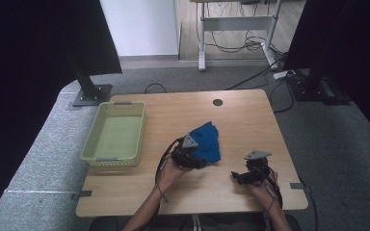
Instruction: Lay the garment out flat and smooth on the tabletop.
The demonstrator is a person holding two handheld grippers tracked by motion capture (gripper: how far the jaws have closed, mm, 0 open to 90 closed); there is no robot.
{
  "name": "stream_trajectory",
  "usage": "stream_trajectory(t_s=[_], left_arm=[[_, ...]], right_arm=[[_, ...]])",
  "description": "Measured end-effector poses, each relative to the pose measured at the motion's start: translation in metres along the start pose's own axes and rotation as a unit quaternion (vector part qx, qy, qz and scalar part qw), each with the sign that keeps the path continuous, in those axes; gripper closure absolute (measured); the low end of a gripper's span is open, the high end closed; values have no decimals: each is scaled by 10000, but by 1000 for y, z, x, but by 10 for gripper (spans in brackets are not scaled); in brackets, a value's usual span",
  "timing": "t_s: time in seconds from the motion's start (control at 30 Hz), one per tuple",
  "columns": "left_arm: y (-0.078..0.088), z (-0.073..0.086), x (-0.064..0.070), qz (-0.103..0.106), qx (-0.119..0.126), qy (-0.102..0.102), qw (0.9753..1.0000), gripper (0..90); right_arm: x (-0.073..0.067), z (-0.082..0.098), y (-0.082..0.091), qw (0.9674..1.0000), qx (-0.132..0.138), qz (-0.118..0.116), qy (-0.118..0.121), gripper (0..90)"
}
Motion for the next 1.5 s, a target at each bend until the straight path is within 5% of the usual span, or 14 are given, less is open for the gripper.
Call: stream_trajectory(t_s=[0.27,0.4,0.57,0.63,0.77,0.93,1.1,1.33,1.5], left_arm=[[-33,-14,10,115,-187,-43,9997,390],[-49,-17,16,70,-380,-219,9990,393],[-62,-14,15,-132,-630,-414,9971,552],[-63,-12,11,-163,-630,-315,9974,659],[-56,-10,0,-157,-526,-65,9985,819],[-34,-19,-7,-161,-208,97,9996,837],[-5,-22,-22,-379,1,170,9991,838],[16,11,-59,-722,21,642,9953,838],[20,22,-68,-880,-2,715,9935,838]], right_arm=[[0,0,0,10000,-5,-4,1,3],[0,0,0,10000,-4,-8,2,3],[0,0,0,10000,-3,-13,15,3],[0,0,0,10000,-2,-17,16,3],[0,0,0,10000,1,-19,20,3],[0,0,0,10000,6,-21,25,3],[0,0,0,10000,6,-21,29,3],[0,0,0,10000,2,-20,25,3],[0,0,0,10000,2,-16,24,3]])
Point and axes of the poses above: each handheld gripper's, and its own axes: y roughly backward along the jaws, z roughly out of its underside, x roughly to its right, the point moved 7 cm from there along -y, roughly forward along the jaws, and after that the axes turned 9 degrees about z, right-handed, at the moved point
